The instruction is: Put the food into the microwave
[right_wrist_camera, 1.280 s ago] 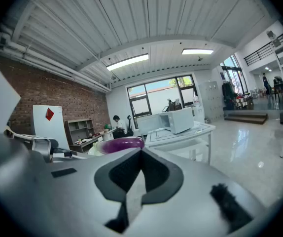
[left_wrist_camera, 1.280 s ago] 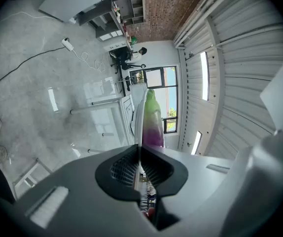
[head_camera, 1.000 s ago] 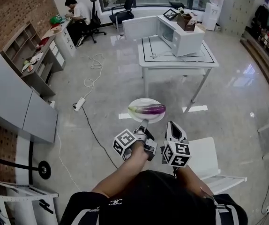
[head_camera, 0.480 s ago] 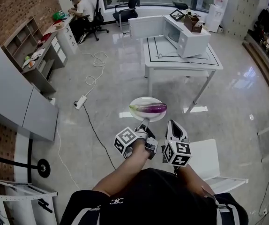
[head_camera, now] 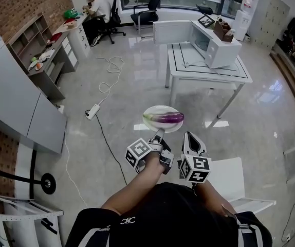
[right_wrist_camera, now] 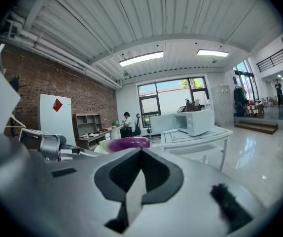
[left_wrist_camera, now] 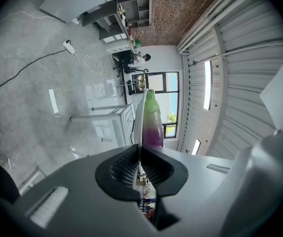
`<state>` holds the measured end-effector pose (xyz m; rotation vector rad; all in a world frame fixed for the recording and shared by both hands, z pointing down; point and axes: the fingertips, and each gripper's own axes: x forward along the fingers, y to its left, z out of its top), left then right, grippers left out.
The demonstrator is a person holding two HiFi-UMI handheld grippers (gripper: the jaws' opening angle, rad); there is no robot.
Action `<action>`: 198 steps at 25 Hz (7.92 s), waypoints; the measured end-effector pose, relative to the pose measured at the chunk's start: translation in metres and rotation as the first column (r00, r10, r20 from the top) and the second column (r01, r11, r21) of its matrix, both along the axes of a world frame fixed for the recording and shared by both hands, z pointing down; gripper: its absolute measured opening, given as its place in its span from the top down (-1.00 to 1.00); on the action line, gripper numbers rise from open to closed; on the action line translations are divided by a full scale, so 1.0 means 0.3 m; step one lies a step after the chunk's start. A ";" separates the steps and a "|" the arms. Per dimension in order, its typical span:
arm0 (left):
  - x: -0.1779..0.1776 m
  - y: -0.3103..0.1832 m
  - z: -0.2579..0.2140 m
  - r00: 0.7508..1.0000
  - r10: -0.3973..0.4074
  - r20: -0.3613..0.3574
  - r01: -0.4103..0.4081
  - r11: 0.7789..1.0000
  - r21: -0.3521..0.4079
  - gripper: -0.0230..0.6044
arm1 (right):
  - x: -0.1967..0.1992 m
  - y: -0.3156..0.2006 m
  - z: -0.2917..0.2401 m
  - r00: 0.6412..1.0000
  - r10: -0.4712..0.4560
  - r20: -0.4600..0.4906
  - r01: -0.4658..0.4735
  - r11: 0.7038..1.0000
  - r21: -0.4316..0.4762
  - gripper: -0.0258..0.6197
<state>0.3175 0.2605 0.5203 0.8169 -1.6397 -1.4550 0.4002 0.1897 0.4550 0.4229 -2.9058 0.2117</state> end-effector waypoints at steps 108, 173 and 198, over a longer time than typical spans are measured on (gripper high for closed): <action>-1.833 -2.047 0.168 0.654 0.755 -0.039 -0.756 0.652 -0.056 0.86 | -1.456 -1.561 0.133 0.546 0.834 -0.081 -0.837 0.547 -0.005 0.92; -1.857 -2.791 0.405 0.146 0.911 0.386 -0.402 0.411 -0.818 0.51 | -1.059 -1.395 0.141 0.255 0.932 -0.256 -0.952 0.289 0.101 0.92; -1.574 -2.241 0.161 -0.366 0.748 0.554 -0.408 0.406 -0.818 0.91 | -1.209 -1.535 0.128 0.413 0.893 -0.177 -0.900 0.430 0.069 0.92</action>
